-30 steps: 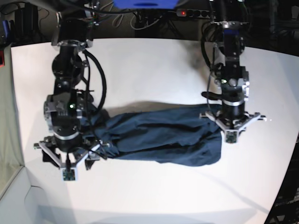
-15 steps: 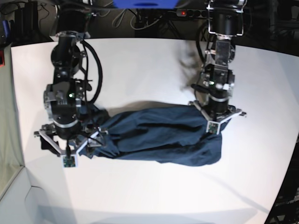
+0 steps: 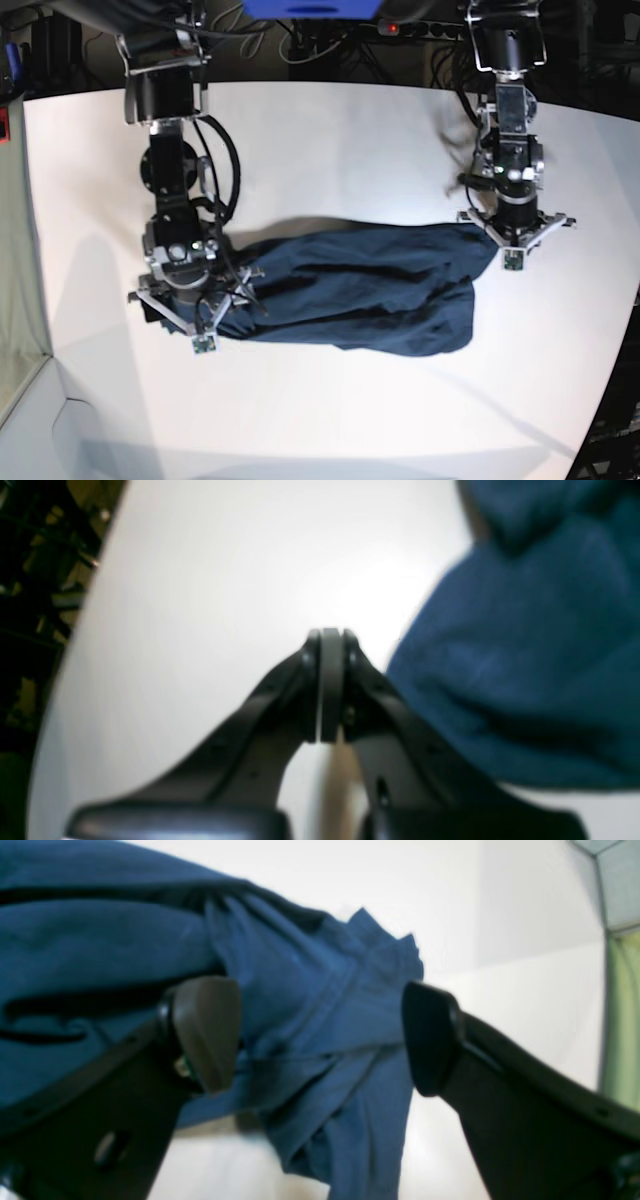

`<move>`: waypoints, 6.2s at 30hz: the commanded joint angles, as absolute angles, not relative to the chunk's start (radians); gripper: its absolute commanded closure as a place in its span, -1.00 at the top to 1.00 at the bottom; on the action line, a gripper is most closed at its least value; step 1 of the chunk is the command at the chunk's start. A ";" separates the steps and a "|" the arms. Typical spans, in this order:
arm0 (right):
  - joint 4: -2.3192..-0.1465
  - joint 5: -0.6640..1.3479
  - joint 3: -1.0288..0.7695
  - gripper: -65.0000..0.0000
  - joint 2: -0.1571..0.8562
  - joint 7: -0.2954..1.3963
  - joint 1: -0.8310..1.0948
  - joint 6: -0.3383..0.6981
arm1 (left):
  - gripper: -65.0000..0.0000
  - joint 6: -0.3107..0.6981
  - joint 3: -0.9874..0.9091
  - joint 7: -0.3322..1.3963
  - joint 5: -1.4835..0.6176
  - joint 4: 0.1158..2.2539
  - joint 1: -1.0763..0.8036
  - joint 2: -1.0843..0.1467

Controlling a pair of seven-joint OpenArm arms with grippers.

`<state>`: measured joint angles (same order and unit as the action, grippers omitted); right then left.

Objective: Layout the t-shirt on the table in an organized manner, then fold the t-shirt properly
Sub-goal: 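Grasp the shirt's other end with the left gripper and pull it outward, then pull the shirt end with the right gripper away from the left gripper, then lift the held shirt end with the right gripper and swing it over the shirt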

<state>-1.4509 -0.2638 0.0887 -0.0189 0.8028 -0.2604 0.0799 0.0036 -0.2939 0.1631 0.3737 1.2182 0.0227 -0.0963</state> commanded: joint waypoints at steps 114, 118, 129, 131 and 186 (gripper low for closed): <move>-2.043 -0.275 0.282 -1.00 -0.012 0.912 -0.047 0.418 | -0.98 0.002 -0.096 0.622 0.384 1.260 -0.070 -0.157; -2.023 -0.275 0.274 -1.00 -0.010 0.914 -0.179 0.418 | -0.98 0.002 -0.096 0.622 0.384 1.260 -0.071 -0.160; -1.662 -0.275 0.275 -1.00 -0.008 0.909 -0.559 0.418 | -0.98 0.002 -0.094 0.622 0.384 1.260 -0.088 -0.168; -1.508 -0.275 0.275 -1.00 -0.008 0.862 -0.619 0.400 | -0.98 0.002 -0.094 0.622 0.384 1.262 -0.090 -0.168; -1.317 -0.269 0.332 0.42 -0.064 0.722 -0.366 0.306 | -0.98 0.002 -0.094 0.622 0.386 1.351 -0.128 -0.162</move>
